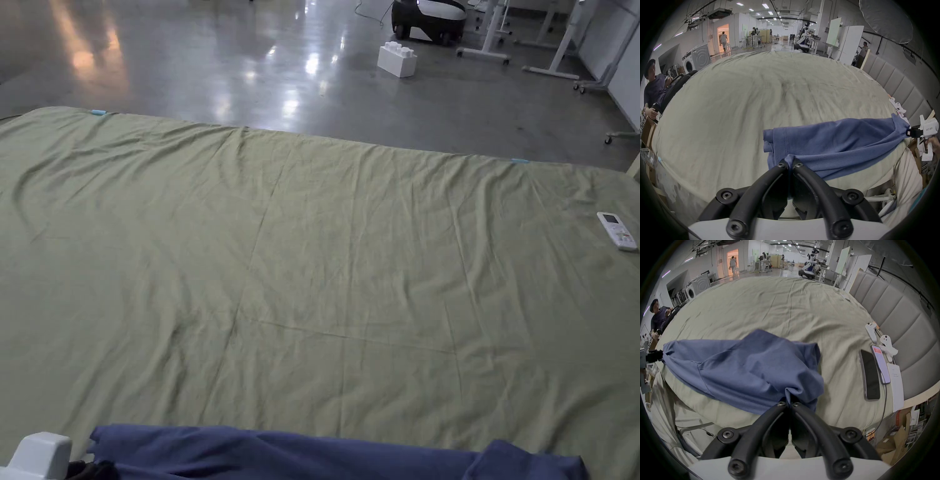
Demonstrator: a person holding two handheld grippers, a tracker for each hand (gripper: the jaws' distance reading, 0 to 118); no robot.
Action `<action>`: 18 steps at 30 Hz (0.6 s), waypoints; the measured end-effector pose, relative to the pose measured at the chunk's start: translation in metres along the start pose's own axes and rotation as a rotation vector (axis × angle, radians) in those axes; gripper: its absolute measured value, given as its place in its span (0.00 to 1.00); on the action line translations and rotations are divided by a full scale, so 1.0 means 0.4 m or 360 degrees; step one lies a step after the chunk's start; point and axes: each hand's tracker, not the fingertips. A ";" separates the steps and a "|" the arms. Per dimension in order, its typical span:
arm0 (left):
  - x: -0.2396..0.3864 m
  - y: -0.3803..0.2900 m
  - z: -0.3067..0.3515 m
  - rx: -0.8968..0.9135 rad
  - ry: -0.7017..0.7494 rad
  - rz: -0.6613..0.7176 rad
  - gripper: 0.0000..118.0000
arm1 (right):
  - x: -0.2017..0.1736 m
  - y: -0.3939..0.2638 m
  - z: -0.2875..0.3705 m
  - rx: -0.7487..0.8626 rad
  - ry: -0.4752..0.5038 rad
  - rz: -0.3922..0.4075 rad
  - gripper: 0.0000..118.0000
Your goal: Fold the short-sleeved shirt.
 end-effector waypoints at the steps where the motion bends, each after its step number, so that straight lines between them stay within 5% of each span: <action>1: 0.003 -0.001 -0.004 -0.0005 0.0005 -0.0016 0.03 | -0.004 -0.005 -0.009 0.0001 -0.0010 -0.0002 0.01; 6: 0.016 -0.003 -0.037 -0.0067 0.0026 -0.0051 0.05 | -0.016 -0.016 -0.060 -0.0012 -0.0019 -0.0038 0.02; 8: 0.015 0.000 -0.032 -0.0063 0.0030 -0.0032 0.13 | -0.022 -0.025 -0.070 0.0012 -0.0023 -0.0027 0.05; 10: 0.023 0.016 -0.006 -0.0042 0.0041 0.0013 0.30 | -0.031 -0.017 -0.053 0.0025 -0.0085 -0.0001 0.24; 12: 0.023 0.035 0.012 0.0009 0.0055 0.0040 0.56 | -0.035 0.000 -0.024 0.0095 -0.0137 -0.0018 0.57; 13: 0.025 0.047 0.026 0.0062 0.0064 0.0051 0.61 | -0.035 0.014 -0.007 0.0143 -0.0138 -0.0038 0.65; 18: 0.041 0.128 0.064 0.0322 0.0023 0.0121 0.61 | -0.073 0.100 0.085 0.0540 -0.0203 -0.0046 0.68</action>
